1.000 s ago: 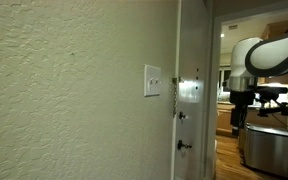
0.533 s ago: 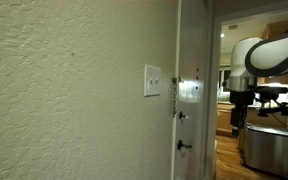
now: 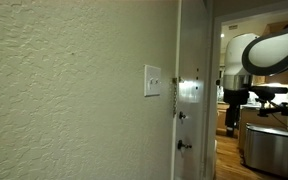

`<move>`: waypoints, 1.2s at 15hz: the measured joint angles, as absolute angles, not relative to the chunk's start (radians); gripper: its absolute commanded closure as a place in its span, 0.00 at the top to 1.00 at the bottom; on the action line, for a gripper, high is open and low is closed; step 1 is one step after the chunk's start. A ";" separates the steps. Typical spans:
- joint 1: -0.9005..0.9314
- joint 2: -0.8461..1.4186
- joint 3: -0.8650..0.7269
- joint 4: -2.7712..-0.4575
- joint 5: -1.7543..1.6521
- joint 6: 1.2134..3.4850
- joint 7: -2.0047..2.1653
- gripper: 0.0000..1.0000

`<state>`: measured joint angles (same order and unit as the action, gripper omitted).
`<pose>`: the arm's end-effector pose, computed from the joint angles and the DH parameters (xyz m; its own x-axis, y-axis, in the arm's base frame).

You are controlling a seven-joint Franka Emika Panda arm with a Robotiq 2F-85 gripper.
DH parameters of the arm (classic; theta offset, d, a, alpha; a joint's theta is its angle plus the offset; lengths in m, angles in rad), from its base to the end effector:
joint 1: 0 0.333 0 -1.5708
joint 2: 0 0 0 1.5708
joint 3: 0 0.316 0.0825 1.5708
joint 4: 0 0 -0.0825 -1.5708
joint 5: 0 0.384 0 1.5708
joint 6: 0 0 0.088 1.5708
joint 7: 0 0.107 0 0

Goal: Turn off the light switch on the left

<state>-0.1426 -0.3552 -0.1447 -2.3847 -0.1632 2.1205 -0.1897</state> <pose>0.4254 -0.1360 0.4618 0.9978 -0.0080 0.0658 -0.0153 -0.9938 0.1102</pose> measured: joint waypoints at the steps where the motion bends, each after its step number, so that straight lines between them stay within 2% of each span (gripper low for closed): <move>1: -0.133 -0.355 -0.135 -2.379 -0.159 2.120 -0.189 1.00; 18: -0.040 -0.340 -0.066 -2.248 0.014 2.120 -0.168 1.00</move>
